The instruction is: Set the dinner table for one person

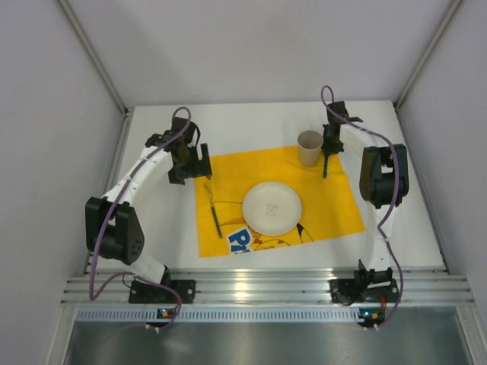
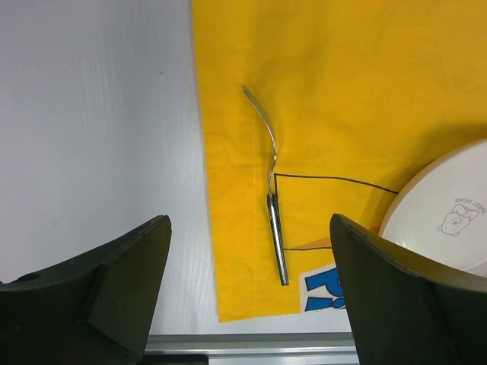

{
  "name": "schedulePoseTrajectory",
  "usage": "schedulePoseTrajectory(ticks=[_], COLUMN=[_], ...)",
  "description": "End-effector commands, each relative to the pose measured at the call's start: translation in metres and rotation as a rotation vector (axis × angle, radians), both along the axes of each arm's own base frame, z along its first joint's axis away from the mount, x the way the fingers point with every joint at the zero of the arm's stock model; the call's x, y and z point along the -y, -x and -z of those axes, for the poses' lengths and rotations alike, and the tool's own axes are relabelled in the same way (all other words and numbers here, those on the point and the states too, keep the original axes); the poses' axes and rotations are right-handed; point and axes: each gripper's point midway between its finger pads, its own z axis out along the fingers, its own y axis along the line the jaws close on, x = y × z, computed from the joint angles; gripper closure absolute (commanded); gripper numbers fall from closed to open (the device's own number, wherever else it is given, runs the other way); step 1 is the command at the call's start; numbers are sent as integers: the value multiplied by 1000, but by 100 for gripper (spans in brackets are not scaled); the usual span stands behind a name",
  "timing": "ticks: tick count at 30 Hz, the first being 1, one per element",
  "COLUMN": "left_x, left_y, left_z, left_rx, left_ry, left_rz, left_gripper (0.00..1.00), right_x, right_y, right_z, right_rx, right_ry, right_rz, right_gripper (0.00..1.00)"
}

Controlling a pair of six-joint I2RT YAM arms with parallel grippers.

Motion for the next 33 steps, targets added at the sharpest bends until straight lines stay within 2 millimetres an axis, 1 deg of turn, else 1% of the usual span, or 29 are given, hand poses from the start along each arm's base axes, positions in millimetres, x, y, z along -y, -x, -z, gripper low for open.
schedulePoseTrajectory(ticks=[1,3,4,6,7,8,9,11,12,14,15,16,18,19,20,21,22,23,24,25,26,27,28,29,30,31,32,33], left_x=[6,7,8,10,12,14,15,18,20,24,25,26,27,27,28,28,28,28,28,28,28,28,29,29,29,30,30,29], left_y=[-9,-11,-13,-16,-18,-19,-21,-25,-27,-30,-32,-34,-36,-37,-38,-38,-38,-40,-41,-40,-42,-43,-44,-45,-46,-47,-48,-49], left_z=[-10,-7,-8,-7,-8,-7,-5,-6,-3,-4,-5,-4,-3,-1,-1,1,2,2,3,6,7,9,9,11,12,12,13,15], left_rx=[22,16,20,21,24,25,21,26,23,32,37,43,47,47,50,47,50,57,61,58,63,60,62,60,60,62,62,62], left_ry=[-2,-3,-1,5,6,9,11,16,14,20,25,28,30,29,31,30,31,33,32,30,31,29,30,29,29,28,27,23], left_rz=[5,6,7,12,17,24,28,34,37,48,48,50,52,52,52,52,52,53,52,51,49,48,51,51,52,51,53,51], left_gripper=[10,10,10,10,10,10,10,10,10,10,10,10,10,10,10,10,10,10,10,10,10,9,9,9,9,9,9,8], right_x=[35,33,28,26,26,26,27,31,34,40,41,45,48,49,50,49,47,45,42,39,36,29,24,23,17,15,15,6], right_y=[18,18,13,7,3,0,-9,-11,-18,-17,-20,-16,-10,-3,4,16,28,38,55,69,79,97,110,129,141,157,176,187], right_z=[25,20,9,-5,-20,-28,-45,-65,-82,-102,-116,-128,-141,-157,-162,-157,-173,-175,-160,-175,-175,-160,-173,-155,-152,-158,-138,-131], right_rx=[-105,-95,-57,-18,13,28,66,86,123,143,168,179,194,216,219,197,223,223,183,219,217,178,215,166,158,173,117,95], right_ry=[108,93,71,61,57,60,62,88,96,135,143,161,177,169,168,164,141,131,123,100,91,85,64,74,56,40,34,-2], right_rz=[70,67,55,52,53,56,56,58,61,62,61,61,67,73,80,82,95,98,94,102,94,71,47,33,12,7,4,-22], right_gripper=[100,100,100,100,100,100,100,100,100,100,100,100,100,100,100,100,100,100,100,100,100,100,100,100,100,100,100,100])
